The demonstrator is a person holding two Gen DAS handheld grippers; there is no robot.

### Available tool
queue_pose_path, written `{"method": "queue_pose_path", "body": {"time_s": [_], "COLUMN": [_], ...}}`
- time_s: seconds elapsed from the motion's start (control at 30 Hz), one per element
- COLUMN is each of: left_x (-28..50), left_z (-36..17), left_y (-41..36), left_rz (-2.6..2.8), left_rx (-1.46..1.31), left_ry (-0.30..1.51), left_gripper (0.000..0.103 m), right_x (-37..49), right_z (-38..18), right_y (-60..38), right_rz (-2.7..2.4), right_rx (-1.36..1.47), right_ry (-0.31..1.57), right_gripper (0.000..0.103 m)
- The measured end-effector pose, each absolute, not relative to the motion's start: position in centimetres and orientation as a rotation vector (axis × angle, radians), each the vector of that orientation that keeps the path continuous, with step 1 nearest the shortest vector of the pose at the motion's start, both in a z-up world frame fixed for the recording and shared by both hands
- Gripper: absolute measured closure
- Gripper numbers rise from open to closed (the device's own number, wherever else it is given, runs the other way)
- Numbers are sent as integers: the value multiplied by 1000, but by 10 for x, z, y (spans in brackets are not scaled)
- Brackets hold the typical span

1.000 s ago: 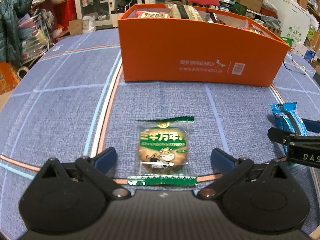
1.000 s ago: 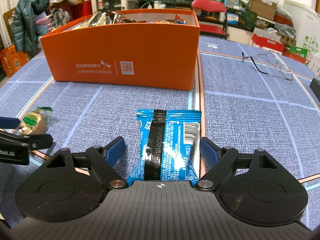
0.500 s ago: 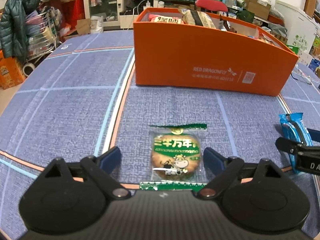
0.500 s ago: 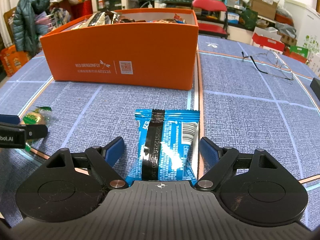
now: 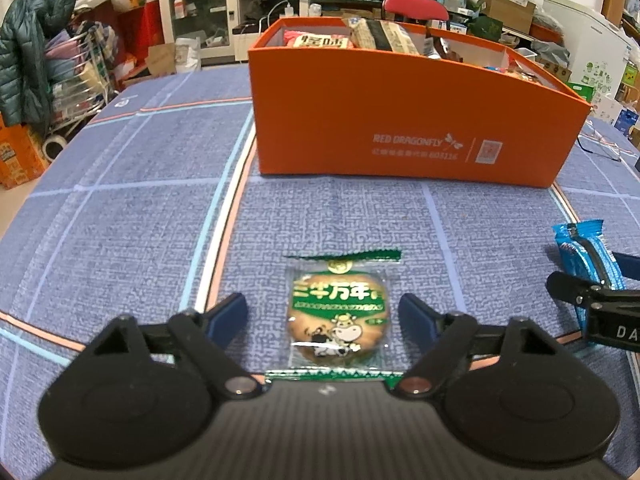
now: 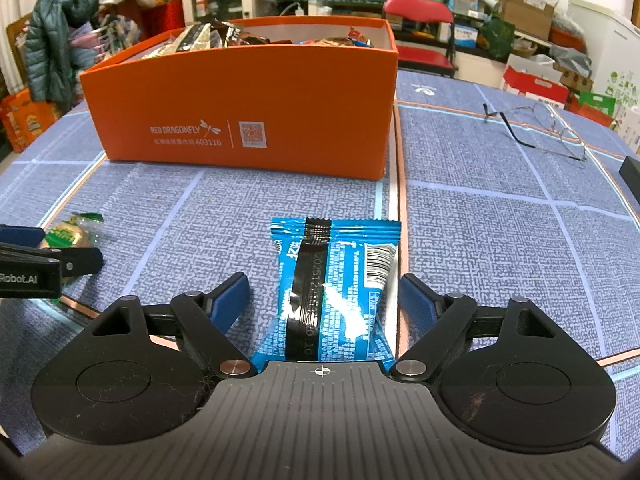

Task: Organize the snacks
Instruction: 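Close the left tool on the green cake packet, then lift both held packets over the orange box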

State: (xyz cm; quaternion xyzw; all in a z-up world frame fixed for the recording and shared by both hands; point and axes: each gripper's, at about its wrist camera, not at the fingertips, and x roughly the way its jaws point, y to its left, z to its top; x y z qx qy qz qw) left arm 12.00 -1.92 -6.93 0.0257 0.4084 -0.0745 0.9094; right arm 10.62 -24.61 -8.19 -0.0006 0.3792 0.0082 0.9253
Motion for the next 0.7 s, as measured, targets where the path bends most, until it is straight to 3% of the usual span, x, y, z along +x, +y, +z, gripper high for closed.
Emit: {"method": "queue_pose_path", "body": {"time_s": [0.1,0.3,0.37,0.7], "left_x": [119,118,118,114], "left_z": [-68,-67,-65,-58], "left_y": [-21,-20,-20,-17], "left_rz": [-166,-171,-183,-217], "left_rx": [53,51,46,7], "left_ry": [841,841,842,841], "left_gripper": [37,41,54,58], "right_x": [105,105,105,103], "right_z": [-80,-79,-77,-69], "right_y": [-244,-242,-243,-241], "right_rz": [18,21,30,79], "right_rx": [-1,-3,8,30], "right_ry": [771,771,770,751], "right_gripper": [54,57,72,77]}}
